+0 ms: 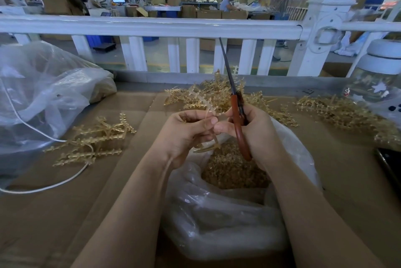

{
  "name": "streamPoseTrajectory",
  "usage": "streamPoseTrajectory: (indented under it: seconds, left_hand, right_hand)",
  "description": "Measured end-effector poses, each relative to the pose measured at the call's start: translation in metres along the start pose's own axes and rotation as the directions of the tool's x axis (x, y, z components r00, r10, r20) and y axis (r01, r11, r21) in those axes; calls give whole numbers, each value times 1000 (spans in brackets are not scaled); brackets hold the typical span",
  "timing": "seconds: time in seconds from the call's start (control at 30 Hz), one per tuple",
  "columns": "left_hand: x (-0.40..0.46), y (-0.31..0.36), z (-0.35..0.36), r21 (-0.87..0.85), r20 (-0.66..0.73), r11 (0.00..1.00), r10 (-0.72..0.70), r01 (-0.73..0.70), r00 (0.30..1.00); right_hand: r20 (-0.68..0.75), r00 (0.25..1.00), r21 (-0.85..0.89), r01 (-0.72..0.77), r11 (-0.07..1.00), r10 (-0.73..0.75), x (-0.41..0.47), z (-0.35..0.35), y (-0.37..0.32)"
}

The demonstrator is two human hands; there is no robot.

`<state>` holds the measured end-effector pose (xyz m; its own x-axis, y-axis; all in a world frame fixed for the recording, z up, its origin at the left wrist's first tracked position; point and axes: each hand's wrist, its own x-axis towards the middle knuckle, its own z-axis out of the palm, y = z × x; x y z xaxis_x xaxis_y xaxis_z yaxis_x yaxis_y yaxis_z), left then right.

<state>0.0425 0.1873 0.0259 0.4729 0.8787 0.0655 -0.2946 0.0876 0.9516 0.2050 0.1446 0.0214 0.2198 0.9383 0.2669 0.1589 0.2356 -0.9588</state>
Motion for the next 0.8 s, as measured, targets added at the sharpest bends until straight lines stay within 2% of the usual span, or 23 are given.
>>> streamPoseTrajectory:
  seconds: [0.1, 0.3, 0.43, 0.57, 0.63, 0.8]
  left_hand:
    - [1, 1, -1, -50, -67, 997, 63, -67, 996]
    - [2, 8, -8, -180, -216, 963, 159, -199, 963]
    - [2, 9, -9, -182, -251, 943, 229, -278, 941]
    - [2, 10, -8, -189, -329, 931, 241, -314, 913]
    - [2, 10, -7, -186, -331, 929, 247, -319, 911]
    - [1, 8, -3, -141, -297, 931, 285, -337, 911]
  right_hand:
    - [1, 1000, -4, 7, 1000, -7, 0, 0, -1]
    - [-18, 998, -340, 49, 939, -59, -2, 1, 4]
    - [21, 994, -540, 102, 836, -108, -4, -2, 4]
    - [68, 989, -696, 143, 704, -134, -11, -6, -5]
    - [95, 985, -738, 169, 654, -147, -13, -6, -7]
    - [101, 985, -727, 170, 665, -142, -12, -1, -3]
